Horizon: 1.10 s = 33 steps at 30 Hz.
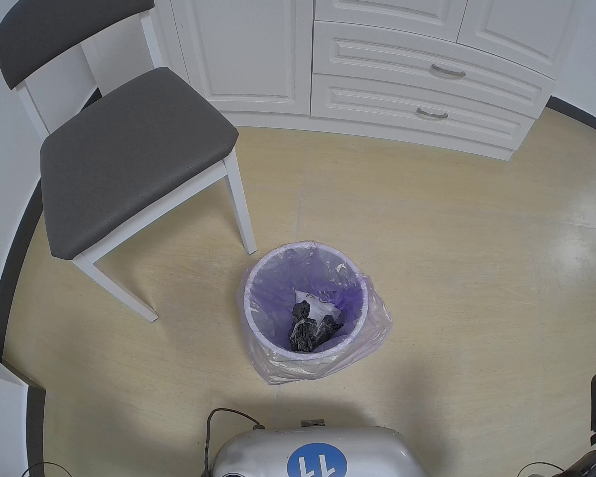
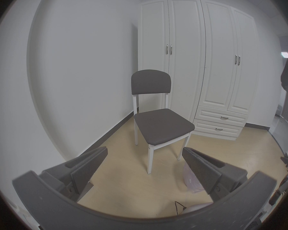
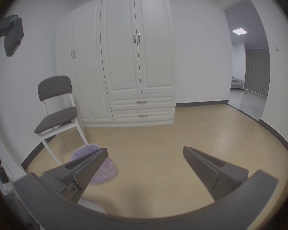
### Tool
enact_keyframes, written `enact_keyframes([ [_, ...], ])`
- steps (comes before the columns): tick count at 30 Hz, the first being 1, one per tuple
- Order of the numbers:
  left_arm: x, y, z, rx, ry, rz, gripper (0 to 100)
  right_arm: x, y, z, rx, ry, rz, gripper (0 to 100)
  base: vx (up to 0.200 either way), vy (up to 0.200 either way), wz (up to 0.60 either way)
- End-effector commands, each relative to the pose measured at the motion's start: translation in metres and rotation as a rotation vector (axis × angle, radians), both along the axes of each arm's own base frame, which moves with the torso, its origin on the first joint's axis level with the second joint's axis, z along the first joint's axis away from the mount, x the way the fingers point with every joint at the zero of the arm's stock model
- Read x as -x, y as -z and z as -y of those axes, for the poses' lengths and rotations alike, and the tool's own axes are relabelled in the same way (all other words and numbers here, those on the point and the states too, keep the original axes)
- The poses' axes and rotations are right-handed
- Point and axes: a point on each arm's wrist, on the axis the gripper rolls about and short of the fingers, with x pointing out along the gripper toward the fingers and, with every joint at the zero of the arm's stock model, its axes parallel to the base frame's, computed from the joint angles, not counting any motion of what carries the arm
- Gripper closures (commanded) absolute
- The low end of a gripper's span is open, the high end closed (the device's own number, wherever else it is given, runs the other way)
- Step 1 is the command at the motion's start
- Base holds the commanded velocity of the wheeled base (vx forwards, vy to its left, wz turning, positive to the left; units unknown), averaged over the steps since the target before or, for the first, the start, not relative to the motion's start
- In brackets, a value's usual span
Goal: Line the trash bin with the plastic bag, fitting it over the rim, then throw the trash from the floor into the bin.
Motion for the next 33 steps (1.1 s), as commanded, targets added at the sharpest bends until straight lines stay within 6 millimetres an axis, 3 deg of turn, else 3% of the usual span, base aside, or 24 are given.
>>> enact_keyframes([
  [1, 0.007, 0.007, 0.002, 0.001, -0.015, 0.012, 0, -0.002, 0.013, 0.000, 0.013, 0.007, -0.075, 0, 0.000, 0.000, 0.00],
  [10, 0.009, 0.011, 0.004, -0.005, 0.018, -0.013, 0, -0.002, 0.013, 0.000, 0.048, 0.003, -0.072, 0, 0.000, 0.000, 0.00],
  [21, 0.013, 0.035, 0.008, 0.024, 0.065, -0.088, 0, -0.002, 0.015, -0.003, 0.100, -0.101, -0.099, 0, 0.000, 0.000, 0.00],
  [23, 0.008, 0.040, 0.008, 0.038, 0.063, -0.107, 0, -0.002, 0.018, -0.002, 0.117, -0.095, -0.128, 0, 0.000, 0.000, 0.00],
  [26, -0.018, 0.062, 0.008, 0.039, 0.061, -0.159, 0, -0.002, 0.020, -0.003, 0.122, -0.102, -0.144, 0, 0.000, 0.000, 0.00],
  [33, -0.066, 0.101, 0.008, 0.004, 0.060, -0.030, 0, -0.002, 0.020, -0.002, 0.106, -0.103, -0.141, 0, 0.000, 0.000, 0.00],
])
